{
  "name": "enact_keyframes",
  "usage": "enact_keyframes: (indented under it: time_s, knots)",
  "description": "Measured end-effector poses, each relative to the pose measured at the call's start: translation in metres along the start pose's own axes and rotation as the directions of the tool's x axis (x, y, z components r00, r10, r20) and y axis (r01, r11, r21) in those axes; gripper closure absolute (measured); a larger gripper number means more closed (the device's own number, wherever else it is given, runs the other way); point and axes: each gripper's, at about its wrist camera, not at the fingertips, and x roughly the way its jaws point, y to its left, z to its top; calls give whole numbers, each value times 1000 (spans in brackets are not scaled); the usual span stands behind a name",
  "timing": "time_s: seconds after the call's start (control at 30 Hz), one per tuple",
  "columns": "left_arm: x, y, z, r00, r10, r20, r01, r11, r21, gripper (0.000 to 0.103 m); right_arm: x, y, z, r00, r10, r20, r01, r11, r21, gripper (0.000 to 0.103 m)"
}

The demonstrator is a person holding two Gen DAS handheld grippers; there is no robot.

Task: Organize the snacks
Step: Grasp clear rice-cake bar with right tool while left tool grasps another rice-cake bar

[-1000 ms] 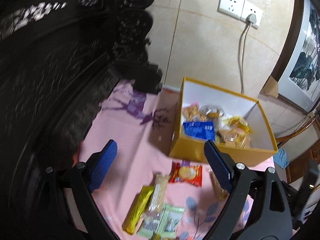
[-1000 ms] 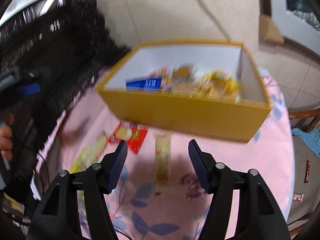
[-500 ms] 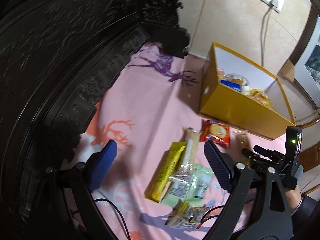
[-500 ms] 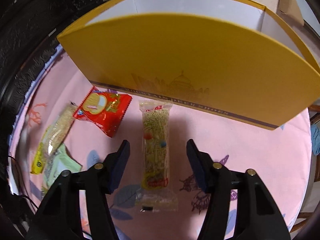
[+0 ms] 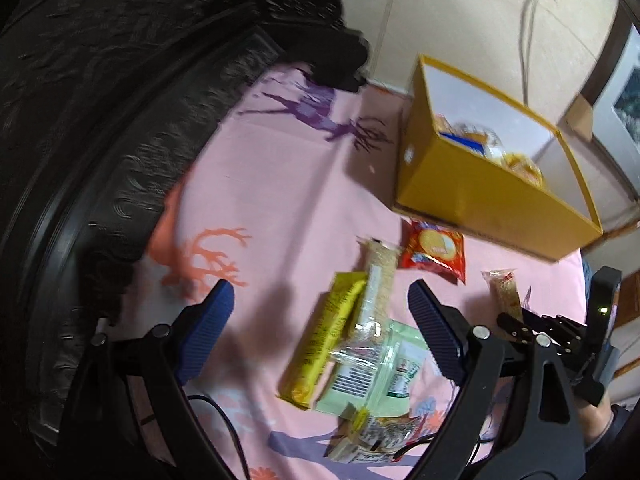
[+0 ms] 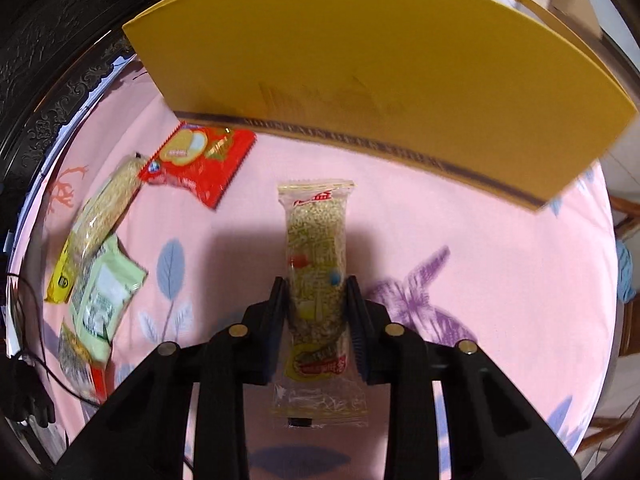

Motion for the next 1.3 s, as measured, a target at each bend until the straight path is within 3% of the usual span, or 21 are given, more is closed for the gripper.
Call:
enact_keyframes:
  time_s: [0.23,0.37,0.6,0.93,1.17,1.3]
  knots:
    - [32,-39,-7,998,-43,-36,48,990,131,13,-15,-8,-24,1000,6,-13,-5,999,40,73]
    - [51,-49,-10,995,-78,-67,88,984,155,14,-19,-10,-32,1000,7,-16,-6,998,57,73]
    - [85,-47,-14,976,-127,-174,150,981,121,36,-20,-14,-36,1000,17,-8,-16,997,73,73]
    - [97,-38,-10,969,-151,-194,170,982,87,41,-23,-18,-39,1000,21,3,-22,996,81,73]
    - [113,-39,-11,968,-107,-225,137,983,121,73,-23,-16,-38,1000,20,8,-21,996,84,72]
    - [115,-36,-11,966,-114,-231,145,982,123,73,-22,-15,-38,1000,14,8,-15,997,76,72]
